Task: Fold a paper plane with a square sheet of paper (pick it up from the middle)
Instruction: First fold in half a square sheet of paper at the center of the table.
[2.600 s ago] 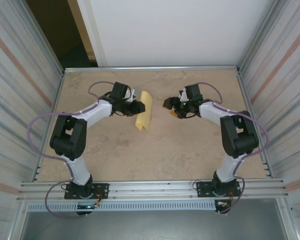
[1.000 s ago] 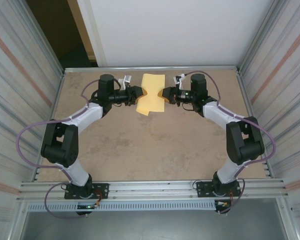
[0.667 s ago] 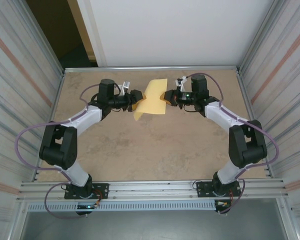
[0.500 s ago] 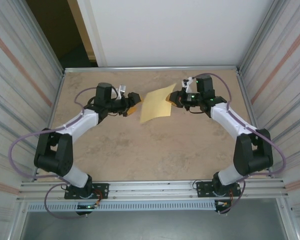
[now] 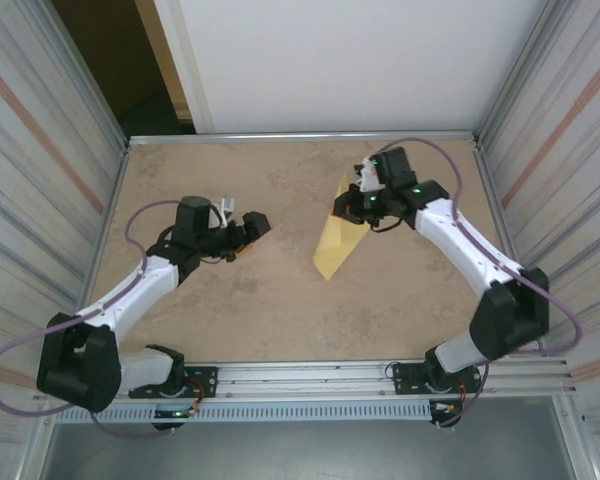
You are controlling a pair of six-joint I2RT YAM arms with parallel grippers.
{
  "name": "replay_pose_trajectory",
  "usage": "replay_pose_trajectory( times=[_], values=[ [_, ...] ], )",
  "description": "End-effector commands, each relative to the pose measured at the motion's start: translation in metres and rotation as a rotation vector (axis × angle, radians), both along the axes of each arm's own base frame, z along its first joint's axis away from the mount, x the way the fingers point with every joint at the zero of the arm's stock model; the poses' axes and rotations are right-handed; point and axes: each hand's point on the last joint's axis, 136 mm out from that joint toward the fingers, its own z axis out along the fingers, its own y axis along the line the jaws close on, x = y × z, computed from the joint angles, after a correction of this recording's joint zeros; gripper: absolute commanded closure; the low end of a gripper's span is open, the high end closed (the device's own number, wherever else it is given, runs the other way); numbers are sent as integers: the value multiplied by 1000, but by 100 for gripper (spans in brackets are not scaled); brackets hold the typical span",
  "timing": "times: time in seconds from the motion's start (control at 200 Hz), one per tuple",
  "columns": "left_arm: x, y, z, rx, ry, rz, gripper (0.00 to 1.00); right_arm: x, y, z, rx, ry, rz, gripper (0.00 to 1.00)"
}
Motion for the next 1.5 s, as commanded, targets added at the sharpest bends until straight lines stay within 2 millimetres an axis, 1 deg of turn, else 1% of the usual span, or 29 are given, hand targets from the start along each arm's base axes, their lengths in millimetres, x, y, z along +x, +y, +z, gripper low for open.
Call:
replay_pose_trajectory(
  times=[0.0,0.045,0.14,0.23,0.316,0.411,0.481,0.501,0.636,0.737,0.862,0.952,1.092,1.157,1.243,1.493],
  values=[
    [-10,7,-11,30,7,27,1,3,6,-45,-152,55,16,100],
    [-12,7,-16,37,15,24,1,6,17,-55,-143,58,29,100],
    [-12,10,-28,66,43,37,1,11,41,-70,-93,57,66,100],
    [-8,13,-36,89,53,60,1,11,62,-74,-9,60,107,100],
    [-1,14,-39,104,50,83,2,9,71,-77,51,69,117,100],
    [6,10,-42,101,39,85,4,4,68,-83,82,71,100,100],
    [10,3,-47,104,44,71,7,-2,60,-95,89,100,76,100],
    [10,0,-50,108,47,62,8,-3,58,-96,93,104,73,100],
    [13,-23,-62,134,57,-13,13,-10,45,-125,69,163,46,100],
    [14,-39,-71,152,62,-61,16,-6,41,-137,61,177,41,100],
    [17,-57,-82,149,81,-97,18,6,37,-139,61,174,38,100],
    [19,-68,-89,147,105,-110,21,10,34,-140,59,187,41,100],
    [28,-84,-92,160,104,-129,25,16,32,-143,49,183,55,100],
    [32,-87,-96,175,114,-134,28,19,30,-146,47,197,47,100],
    [36,-90,-101,193,124,-133,29,22,28,-148,54,203,37,100],
    [46,-94,-114,262,147,-156,38,22,24,-153,64,248,7,100]
  ],
)
